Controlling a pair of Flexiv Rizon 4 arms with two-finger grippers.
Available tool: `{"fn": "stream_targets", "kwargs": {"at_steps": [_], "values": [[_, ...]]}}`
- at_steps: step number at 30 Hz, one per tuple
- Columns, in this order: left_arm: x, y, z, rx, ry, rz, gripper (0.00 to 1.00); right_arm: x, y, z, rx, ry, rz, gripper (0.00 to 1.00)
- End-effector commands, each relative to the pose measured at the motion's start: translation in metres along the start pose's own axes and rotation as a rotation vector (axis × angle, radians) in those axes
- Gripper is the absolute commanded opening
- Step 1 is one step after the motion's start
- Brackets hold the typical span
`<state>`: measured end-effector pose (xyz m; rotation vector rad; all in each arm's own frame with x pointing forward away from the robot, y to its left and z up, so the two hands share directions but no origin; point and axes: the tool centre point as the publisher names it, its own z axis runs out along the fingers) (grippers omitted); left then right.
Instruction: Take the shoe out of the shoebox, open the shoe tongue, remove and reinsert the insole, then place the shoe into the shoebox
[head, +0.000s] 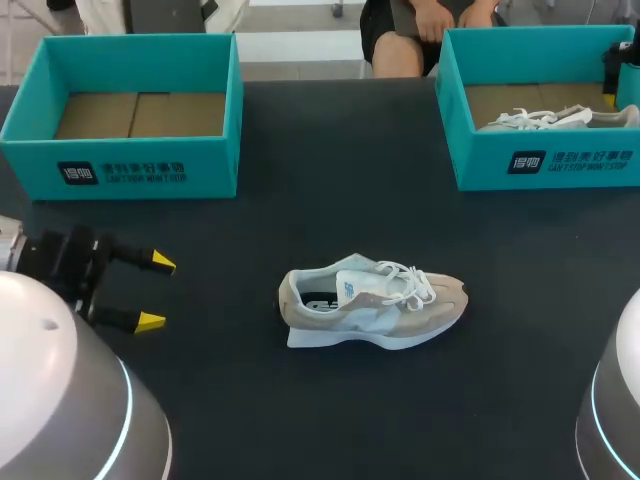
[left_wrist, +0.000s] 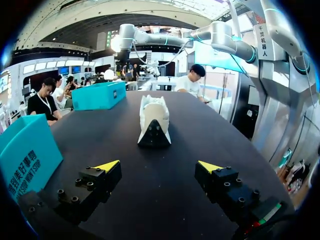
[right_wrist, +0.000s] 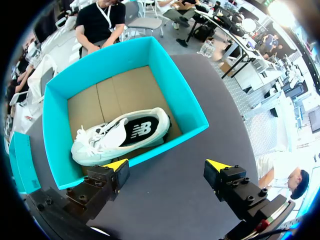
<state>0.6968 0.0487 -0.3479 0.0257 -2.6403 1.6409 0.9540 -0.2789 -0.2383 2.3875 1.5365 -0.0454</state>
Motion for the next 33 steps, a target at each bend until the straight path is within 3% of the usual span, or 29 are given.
{"fn": "stream_targets", "kwargs": {"at_steps": [1, 13, 16, 22, 24, 33], "values": [[0.001, -0.001, 0.0, -0.001, -0.003, 0.0, 1.0, -0.001, -0.001, 0.0, -0.002, 0.001, 0.001, 1.0], [0.001, -0.001, 0.0, -0.001, -0.003, 0.0, 1.0, -0.001, -0.001, 0.0, -0.002, 0.001, 0.001, 1.0], [0.005, 0.003, 0.016, -0.041, -0.036, -0.013, 1.0, -0.001, -0.001, 0.0, -0.002, 0.001, 0.001, 1.0], [0.004, -0.002, 0.046, -0.024, -0.118, -0.062, 1.0, -0.001, -0.001, 0.0, -0.002, 0.001, 0.001, 1.0], [0.003, -0.004, 0.058, -0.058, -0.124, -0.053, 1.0, -0.001, -0.001, 0.0, -0.002, 0.001, 0.001, 1.0], [-0.006, -0.014, 0.1, -0.04, -0.137, -0.038, 1.0, -0.001, -0.001, 0.0, -0.002, 0.001, 0.001, 1.0]]}}
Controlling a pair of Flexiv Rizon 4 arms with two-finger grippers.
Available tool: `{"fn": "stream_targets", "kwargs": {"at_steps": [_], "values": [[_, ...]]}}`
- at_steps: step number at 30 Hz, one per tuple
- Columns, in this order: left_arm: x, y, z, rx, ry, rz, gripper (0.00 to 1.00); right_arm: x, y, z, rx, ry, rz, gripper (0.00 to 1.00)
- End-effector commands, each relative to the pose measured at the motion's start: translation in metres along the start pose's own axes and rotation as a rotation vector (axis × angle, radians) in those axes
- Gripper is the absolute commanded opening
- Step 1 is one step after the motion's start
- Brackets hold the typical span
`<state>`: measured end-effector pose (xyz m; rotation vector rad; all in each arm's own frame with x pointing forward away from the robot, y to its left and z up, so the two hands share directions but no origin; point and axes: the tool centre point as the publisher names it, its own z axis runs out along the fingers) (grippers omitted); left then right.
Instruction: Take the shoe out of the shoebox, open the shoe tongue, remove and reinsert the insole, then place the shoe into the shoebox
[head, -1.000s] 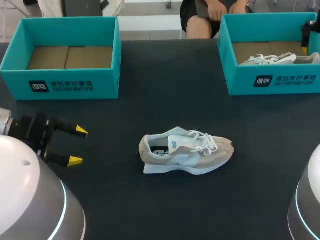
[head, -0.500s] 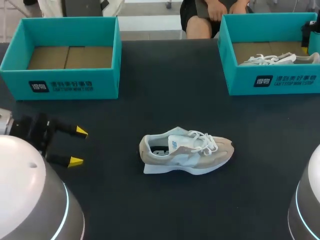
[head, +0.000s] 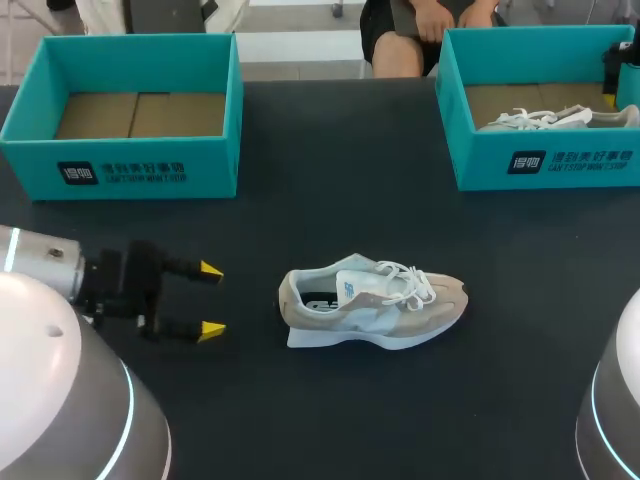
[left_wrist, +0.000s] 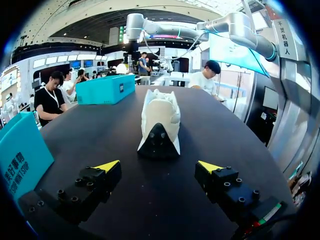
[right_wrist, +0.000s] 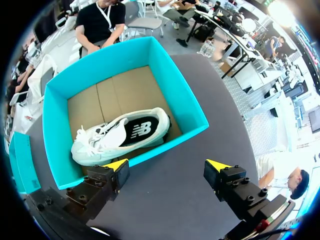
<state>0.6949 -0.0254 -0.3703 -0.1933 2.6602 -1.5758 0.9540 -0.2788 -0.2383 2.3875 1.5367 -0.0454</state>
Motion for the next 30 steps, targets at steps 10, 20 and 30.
{"fn": "stream_targets", "kwargs": {"at_steps": [10, 20, 30], "values": [[-0.004, -0.017, 0.07, -0.01, 0.015, 0.028, 1.0, -0.001, -0.001, 0.0, -0.002, 0.001, 0.001, 1.0], [0.009, -0.02, 0.094, -0.018, 0.017, 0.029, 1.0, -0.001, -0.001, 0.0, -0.002, 0.001, 0.001, 1.0], [0.011, -0.022, 0.109, -0.015, 0.028, 0.028, 1.0, -0.001, -0.001, 0.0, -0.002, 0.001, 0.001, 1.0]]}}
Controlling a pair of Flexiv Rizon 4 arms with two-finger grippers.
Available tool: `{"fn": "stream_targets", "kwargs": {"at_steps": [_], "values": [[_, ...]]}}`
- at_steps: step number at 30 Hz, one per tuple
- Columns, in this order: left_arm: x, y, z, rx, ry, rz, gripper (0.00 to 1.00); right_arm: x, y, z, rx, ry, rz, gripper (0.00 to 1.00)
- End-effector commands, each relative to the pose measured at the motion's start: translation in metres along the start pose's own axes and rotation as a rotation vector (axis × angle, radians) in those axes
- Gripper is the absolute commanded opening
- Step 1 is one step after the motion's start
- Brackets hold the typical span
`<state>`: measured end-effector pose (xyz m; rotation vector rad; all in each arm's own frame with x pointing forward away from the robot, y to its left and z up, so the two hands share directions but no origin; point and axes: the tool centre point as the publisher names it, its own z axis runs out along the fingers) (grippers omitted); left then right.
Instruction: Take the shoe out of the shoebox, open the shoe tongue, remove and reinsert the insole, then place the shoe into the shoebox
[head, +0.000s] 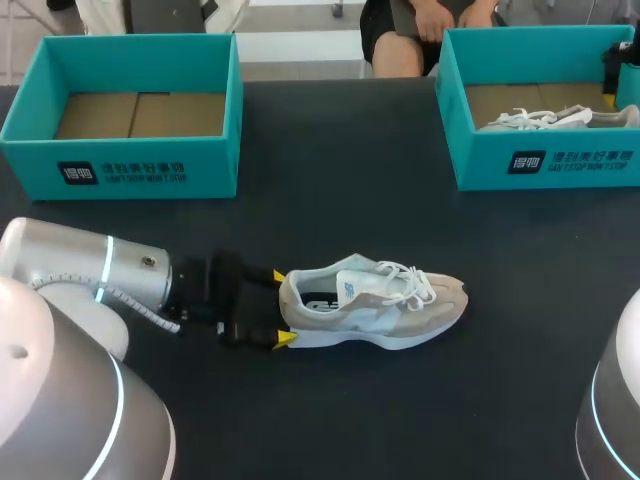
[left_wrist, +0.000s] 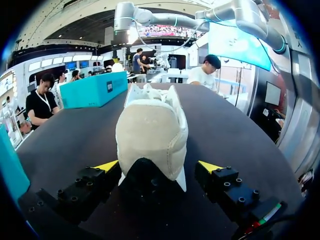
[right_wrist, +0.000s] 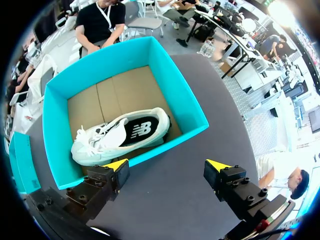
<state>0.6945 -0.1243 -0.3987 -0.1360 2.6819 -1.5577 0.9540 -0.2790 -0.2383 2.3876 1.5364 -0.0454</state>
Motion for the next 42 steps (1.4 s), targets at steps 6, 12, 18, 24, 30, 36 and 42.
{"fn": "stream_targets", "kwargs": {"at_steps": [6, 12, 18, 24, 30, 36, 42], "values": [[-0.002, 0.002, 0.02, -0.011, -0.006, 0.009, 1.0, 0.0, -0.001, 0.0, -0.002, 0.001, 0.001, 1.0], [-0.005, 0.007, 0.028, -0.011, -0.023, 0.01, 1.0, 0.0, -0.001, 0.0, -0.002, 0.001, 0.001, 1.0], [-0.008, 0.011, 0.034, -0.012, -0.032, 0.006, 1.0, 0.0, -0.001, 0.0, -0.002, 0.001, 0.001, 1.0], [-0.01, 0.014, 0.036, -0.012, -0.035, -0.006, 1.0, 0.0, -0.001, 0.0, -0.002, 0.001, 0.001, 1.0], [-0.012, 0.017, 0.036, -0.021, -0.038, -0.014, 0.0, 0.0, -0.001, 0.0, -0.002, 0.001, 0.001, 1.0], [-0.012, 0.017, 0.031, -0.026, -0.034, -0.022, 0.0, 0.0, -0.001, 0.0, -0.002, 0.001, 0.001, 1.0], [-0.012, 0.017, 0.031, -0.025, -0.032, -0.026, 0.0, 0.0, -0.001, 0.0, -0.002, 0.001, 0.001, 1.0]]}}
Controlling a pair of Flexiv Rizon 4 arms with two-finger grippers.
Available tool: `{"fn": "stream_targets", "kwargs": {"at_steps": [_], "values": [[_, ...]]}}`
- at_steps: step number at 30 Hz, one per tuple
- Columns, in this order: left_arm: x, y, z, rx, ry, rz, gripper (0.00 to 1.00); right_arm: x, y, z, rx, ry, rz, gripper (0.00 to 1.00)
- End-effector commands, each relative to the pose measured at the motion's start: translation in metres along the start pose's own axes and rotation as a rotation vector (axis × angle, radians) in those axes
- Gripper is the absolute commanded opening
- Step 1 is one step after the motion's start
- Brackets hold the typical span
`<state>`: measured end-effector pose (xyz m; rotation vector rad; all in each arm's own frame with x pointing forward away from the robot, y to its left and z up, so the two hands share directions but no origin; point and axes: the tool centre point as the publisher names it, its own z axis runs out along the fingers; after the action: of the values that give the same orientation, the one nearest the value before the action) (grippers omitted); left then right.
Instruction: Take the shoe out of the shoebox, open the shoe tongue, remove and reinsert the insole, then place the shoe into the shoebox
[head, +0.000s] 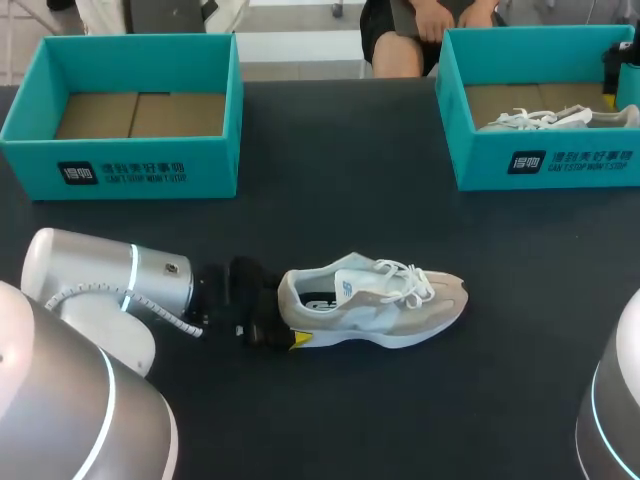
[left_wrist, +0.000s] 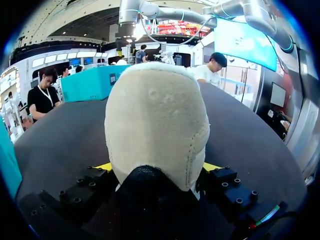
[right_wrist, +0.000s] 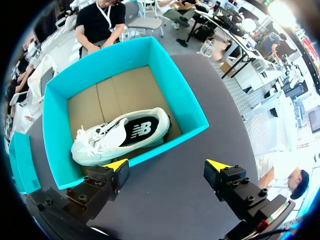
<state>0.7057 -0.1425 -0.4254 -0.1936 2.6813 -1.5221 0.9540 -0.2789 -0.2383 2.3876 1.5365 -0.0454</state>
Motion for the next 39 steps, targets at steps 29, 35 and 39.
{"fn": "stream_targets", "kwargs": {"at_steps": [29, 35, 39], "values": [[-0.003, 0.004, 0.001, -0.005, 0.001, -0.001, 0.0, 0.016, -0.022, -0.013, 0.003, 0.02, 0.004, 1.0], [-0.003, 0.004, 0.001, -0.005, 0.001, -0.001, 0.0, 0.049, -0.049, -0.052, -0.022, 0.01, -0.001, 1.0], [-0.003, 0.004, 0.001, -0.005, 0.001, -0.001, 0.0, 0.068, -0.07, -0.068, -0.002, 0.024, -0.016, 1.0]]}}
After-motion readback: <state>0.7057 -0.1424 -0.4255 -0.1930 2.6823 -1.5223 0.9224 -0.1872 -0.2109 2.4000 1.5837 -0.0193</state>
